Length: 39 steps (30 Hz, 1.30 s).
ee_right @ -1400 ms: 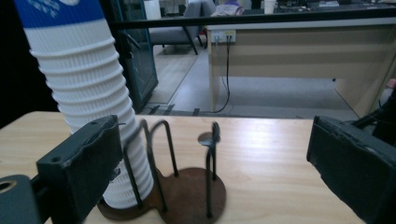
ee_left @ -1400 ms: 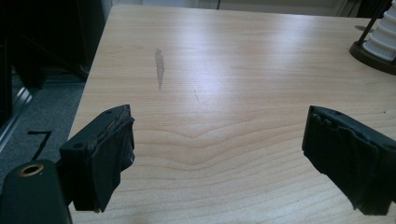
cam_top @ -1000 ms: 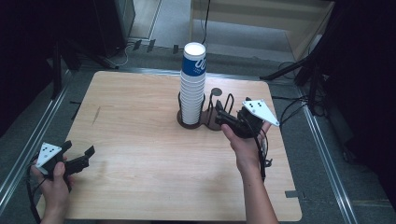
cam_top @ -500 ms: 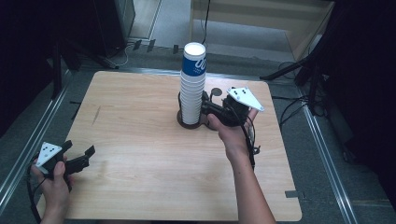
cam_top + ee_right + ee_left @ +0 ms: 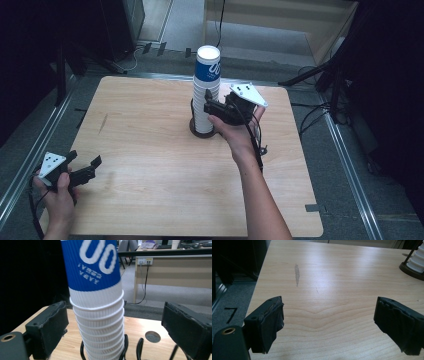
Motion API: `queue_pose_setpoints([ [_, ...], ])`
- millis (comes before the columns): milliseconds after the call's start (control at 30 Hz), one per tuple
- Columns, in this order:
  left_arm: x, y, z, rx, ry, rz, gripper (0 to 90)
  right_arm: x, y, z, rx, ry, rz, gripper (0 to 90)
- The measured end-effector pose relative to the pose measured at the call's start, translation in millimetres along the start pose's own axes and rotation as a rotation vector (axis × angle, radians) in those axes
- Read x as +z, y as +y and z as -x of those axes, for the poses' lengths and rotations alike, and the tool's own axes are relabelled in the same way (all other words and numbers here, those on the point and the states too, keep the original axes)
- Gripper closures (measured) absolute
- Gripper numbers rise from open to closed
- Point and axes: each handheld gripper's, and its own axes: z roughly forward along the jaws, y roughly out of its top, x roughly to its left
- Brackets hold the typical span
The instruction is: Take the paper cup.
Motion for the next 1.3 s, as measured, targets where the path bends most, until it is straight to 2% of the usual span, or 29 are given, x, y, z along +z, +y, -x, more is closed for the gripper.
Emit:
queue_pose_setpoints([
  [167,0.2,0.2,-0.2,-0.001,0.000,-0.006,9.9,8.0,4.4,-6.2,-0.009,-0.001,-0.006,6.5],
  [367,0.5,0.4,-0.4,-0.003,0.003,-0.008,9.9,25.7,8.8,-17.4,-0.029,0.003,-0.029,6.5],
  [733,1.2,0.8,-1.2,-0.008,0.000,-0.015,9.9,46.6,16.4,-26.6,-0.007,-0.002,-0.044,8.0],
  [933,1.5,0.9,-1.4,-0.013,0.000,-0.016,10.0,55.9,21.4,-31.9,-0.014,-0.036,-0.038,8.9],
  [1067,1.9,1.0,-1.6,-0.017,0.001,-0.014,9.9,61.8,22.4,-33.9,-0.021,-0.070,-0.035,12.9],
  [1167,2.1,1.1,-1.8,-0.017,0.000,-0.015,10.0,64.0,21.3,-33.8,-0.026,-0.080,-0.025,17.2],
  [1300,2.3,1.1,-1.7,-0.018,0.000,-0.014,9.9,64.2,21.1,-33.6,-0.030,-0.074,-0.019,18.0],
])
